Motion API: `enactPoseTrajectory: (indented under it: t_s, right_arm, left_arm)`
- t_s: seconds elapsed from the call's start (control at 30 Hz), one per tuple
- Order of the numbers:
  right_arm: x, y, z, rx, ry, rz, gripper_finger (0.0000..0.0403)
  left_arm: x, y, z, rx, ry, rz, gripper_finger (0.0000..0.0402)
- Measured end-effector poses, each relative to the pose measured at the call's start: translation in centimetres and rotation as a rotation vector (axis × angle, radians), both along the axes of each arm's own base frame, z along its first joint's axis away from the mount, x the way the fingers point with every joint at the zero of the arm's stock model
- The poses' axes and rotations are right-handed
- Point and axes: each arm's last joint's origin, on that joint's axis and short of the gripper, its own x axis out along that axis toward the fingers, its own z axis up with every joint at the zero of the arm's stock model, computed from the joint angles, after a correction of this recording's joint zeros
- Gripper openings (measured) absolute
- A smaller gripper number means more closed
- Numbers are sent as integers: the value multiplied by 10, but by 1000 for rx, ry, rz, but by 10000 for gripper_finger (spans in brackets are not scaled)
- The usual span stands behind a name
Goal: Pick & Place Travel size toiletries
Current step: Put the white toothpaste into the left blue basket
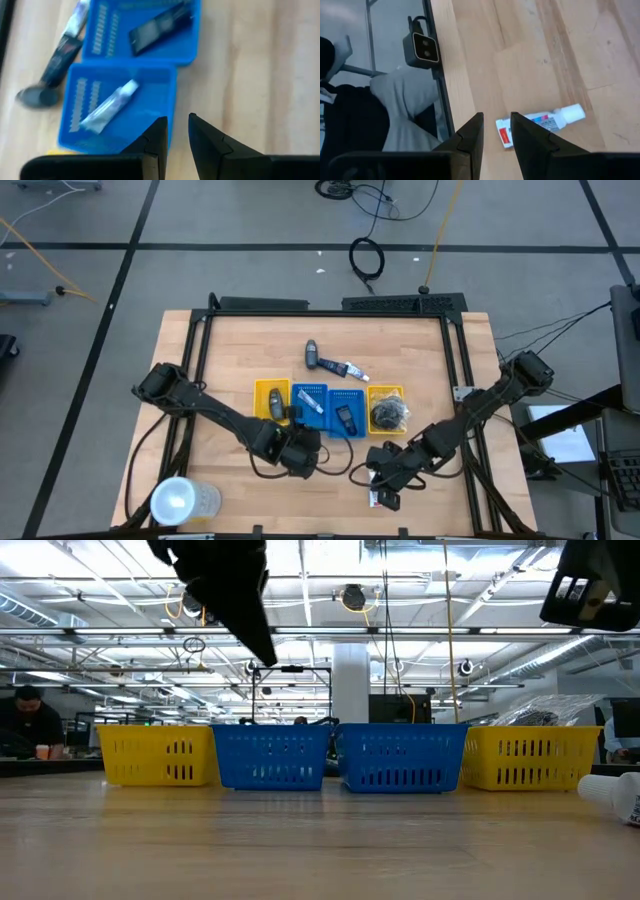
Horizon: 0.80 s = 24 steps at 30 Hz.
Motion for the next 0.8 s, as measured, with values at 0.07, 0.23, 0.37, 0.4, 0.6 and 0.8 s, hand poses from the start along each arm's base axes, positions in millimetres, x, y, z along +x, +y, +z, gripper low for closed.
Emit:
enactPoseTrajectory:
  t_s: [0.07, 0.23, 0.37, 0.4, 0.6, 0.8]
  right_arm:
    - [-2, 3, 0, -3, -2, 2, 88]
    - [-9, 4, -4, -43, 52, -59, 88]
    - [-13, 0, -8, -52, 124, -148, 88]
    - [-13, 0, -8, -49, 133, -159, 88]
    - [-14, -1, -8, -39, 153, -187, 89]
    - [-19, -7, -30, -94, 109, -223, 89]
  left_arm:
    - [-3, 2, -1, 18, 17, 35, 77]
    - [-7, 1, -2, 34, 39, 54, 77]
    - [-17, -4, -1, 61, 66, 73, 76]
    - [-19, -5, 0, 70, 61, 82, 76]
    - [-36, -15, 21, 102, -36, 112, 77]
    - [-53, -29, 37, 122, -139, 105, 77]
